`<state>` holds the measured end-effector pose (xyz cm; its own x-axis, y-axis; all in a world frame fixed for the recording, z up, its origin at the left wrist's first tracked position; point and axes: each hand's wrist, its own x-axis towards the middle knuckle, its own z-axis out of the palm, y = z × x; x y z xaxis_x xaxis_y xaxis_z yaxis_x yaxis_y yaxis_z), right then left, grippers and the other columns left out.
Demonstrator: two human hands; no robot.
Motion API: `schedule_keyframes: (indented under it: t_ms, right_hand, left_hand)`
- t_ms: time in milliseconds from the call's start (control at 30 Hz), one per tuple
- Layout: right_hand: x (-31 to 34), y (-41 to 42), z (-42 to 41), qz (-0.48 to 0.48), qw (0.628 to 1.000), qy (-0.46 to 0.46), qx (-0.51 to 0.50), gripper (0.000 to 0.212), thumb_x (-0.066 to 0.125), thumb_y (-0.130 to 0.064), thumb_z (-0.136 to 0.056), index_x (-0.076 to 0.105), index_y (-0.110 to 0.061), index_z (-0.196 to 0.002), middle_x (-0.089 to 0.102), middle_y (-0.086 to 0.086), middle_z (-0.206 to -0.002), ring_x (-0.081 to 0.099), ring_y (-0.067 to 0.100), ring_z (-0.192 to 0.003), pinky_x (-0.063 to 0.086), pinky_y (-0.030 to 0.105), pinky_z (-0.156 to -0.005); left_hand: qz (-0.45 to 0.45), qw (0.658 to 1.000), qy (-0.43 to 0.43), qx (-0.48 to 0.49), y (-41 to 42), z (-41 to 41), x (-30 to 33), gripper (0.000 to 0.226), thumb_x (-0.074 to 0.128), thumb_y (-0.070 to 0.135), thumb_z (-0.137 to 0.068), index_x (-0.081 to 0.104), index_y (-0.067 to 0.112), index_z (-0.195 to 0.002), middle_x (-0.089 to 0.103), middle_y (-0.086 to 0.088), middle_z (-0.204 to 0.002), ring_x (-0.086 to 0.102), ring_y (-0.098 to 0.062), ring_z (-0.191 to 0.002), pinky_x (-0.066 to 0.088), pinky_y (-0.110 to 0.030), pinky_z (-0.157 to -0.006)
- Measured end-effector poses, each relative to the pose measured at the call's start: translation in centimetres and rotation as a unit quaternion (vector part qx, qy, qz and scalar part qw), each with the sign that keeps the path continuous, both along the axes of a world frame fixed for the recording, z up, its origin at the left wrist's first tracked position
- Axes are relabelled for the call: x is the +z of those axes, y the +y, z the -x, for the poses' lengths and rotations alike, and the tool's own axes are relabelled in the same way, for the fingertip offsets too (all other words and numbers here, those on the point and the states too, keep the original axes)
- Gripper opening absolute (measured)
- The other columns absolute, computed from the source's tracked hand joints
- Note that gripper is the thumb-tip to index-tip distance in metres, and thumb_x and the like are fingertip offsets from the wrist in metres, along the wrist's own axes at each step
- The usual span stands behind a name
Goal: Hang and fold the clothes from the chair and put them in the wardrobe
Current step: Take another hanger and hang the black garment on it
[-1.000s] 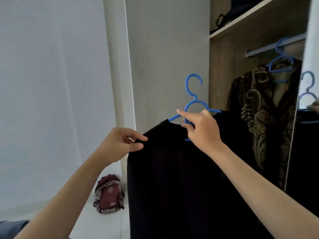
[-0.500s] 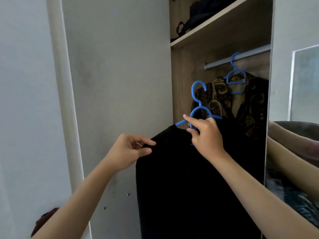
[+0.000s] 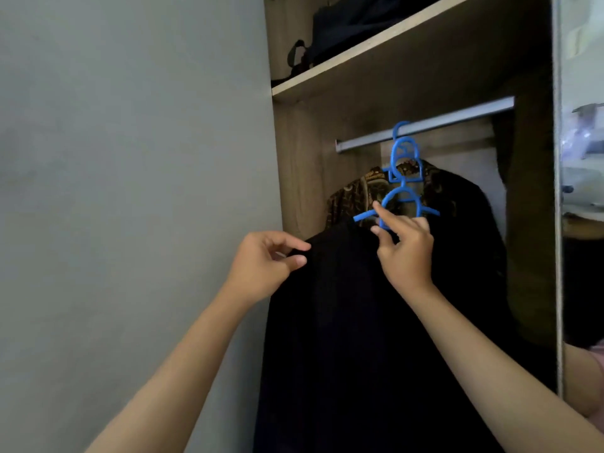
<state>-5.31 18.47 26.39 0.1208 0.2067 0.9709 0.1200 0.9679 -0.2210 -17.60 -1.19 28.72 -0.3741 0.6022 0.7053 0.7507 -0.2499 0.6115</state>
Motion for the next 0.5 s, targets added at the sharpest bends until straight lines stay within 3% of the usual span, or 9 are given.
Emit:
schedule_keyframes:
  t_ms: [67, 233, 333, 433, 500]
  right_hand:
    - [1.1, 1.7, 0.6, -0.007, 0.999, 0.019, -0.026, 0.045, 0.071, 0.009, -0.073, 0.068, -0.008, -0.115, 0.067, 0.002, -0.073, 0.037, 0.003, -0.075, 0.034, 0.021, -0.078]
    - [4.6, 5.7, 1.9, -0.019, 0.997, 0.054, -0.055, 0.042, 0.07, 0.01, -0.072, 0.068, -0.004, -0.112, 0.07, 0.008, -0.077, 0.037, -0.003, -0.076, 0.045, 0.036, -0.078]
    - [6.6, 7.4, 2.3, -0.003, 0.996, 0.062, -0.062, 0.039, 0.07, 0.005, -0.076, 0.068, -0.005, -0.113, 0.071, 0.01, -0.081, 0.051, 0.025, -0.08, 0.045, 0.037, -0.086]
    - [8.8, 9.2, 2.7, 0.0, 0.995, 0.073, -0.071, 0.035, 0.069, 0.005, -0.078, 0.069, -0.004, -0.111, 0.073, 0.011, -0.088, 0.057, 0.033, -0.088, 0.039, 0.024, -0.089]
    - [10.3, 10.9, 2.6, -0.006, 0.994, 0.073, -0.085, 0.033, 0.069, 0.005, -0.077, 0.07, -0.003, -0.11, 0.073, 0.011, -0.088, 0.061, 0.036, -0.088, 0.045, 0.031, -0.086]
  left_hand:
    - [-0.008, 1.0, 0.004, -0.009, 2.2, 0.9, 1.3, 0.026, 0.073, 0.001, -0.078, 0.071, 0.027, -0.076, 0.067, -0.027, -0.084, 0.057, -0.023, -0.067, 0.051, -0.036, -0.069]
    - [-0.043, 0.999, 0.0, -0.03, 7.3, 2.7, 4.3, 0.021, 0.073, 0.0, -0.078, 0.072, 0.021, -0.08, 0.061, -0.005, -0.074, 0.055, -0.015, -0.066, 0.048, -0.026, -0.071]
    - [-0.066, 0.997, -0.001, -0.042, 9.6, 3.3, 5.9, 0.023, 0.073, 0.001, -0.078, 0.07, 0.024, -0.078, 0.059, 0.005, -0.069, 0.053, -0.005, -0.06, 0.047, -0.016, -0.067]
    - [-0.082, 0.995, 0.023, -0.049, 12.1, 4.0, 7.7, 0.024, 0.074, 0.004, -0.077, 0.07, 0.027, -0.077, 0.061, 0.005, -0.07, 0.054, -0.005, -0.063, 0.048, -0.018, -0.07]
    - [-0.086, 0.994, 0.035, -0.053, 13.9, 4.3, 9.0, 0.023, 0.075, 0.006, -0.077, 0.07, 0.029, -0.077, 0.065, 0.003, -0.074, 0.059, -0.008, -0.072, 0.052, -0.024, -0.077]
